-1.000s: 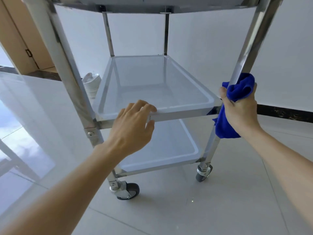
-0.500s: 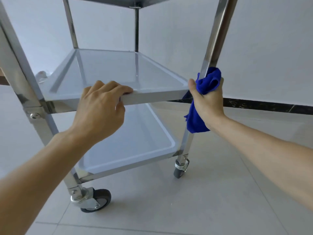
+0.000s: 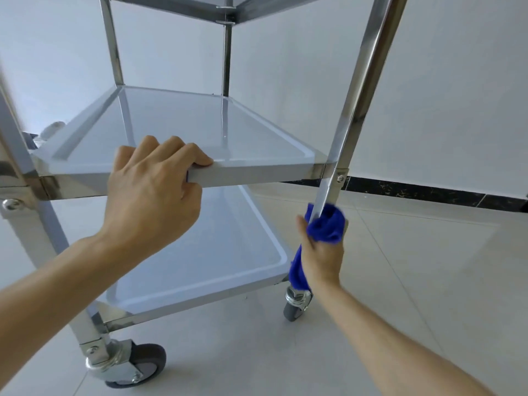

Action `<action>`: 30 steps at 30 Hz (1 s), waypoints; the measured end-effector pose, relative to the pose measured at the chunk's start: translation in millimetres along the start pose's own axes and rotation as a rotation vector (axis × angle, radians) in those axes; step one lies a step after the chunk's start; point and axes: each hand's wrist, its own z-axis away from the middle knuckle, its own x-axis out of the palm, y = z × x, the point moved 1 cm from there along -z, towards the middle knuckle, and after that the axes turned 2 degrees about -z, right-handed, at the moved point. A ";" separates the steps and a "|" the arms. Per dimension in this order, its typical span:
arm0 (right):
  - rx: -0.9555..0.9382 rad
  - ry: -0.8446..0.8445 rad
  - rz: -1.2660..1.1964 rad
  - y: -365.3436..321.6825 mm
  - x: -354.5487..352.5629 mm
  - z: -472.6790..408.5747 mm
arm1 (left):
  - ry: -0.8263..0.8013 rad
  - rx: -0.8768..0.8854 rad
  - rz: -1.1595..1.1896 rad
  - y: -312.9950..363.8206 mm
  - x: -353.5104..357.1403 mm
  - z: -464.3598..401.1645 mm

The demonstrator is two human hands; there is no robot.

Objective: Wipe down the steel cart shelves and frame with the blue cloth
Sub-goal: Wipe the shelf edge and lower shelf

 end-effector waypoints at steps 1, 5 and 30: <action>0.020 -0.013 0.002 14.1 0.9 8.0 | 0.003 -0.005 -0.004 -1.0 0.2 -0.1; 0.128 -0.086 -0.027 39.2 2.1 10.1 | 0.018 -0.024 -0.022 -0.9 3.5 -0.4; 0.316 -0.317 -0.034 31.9 -29.0 19.0 | -0.096 0.155 0.219 -29.8 -37.2 32.3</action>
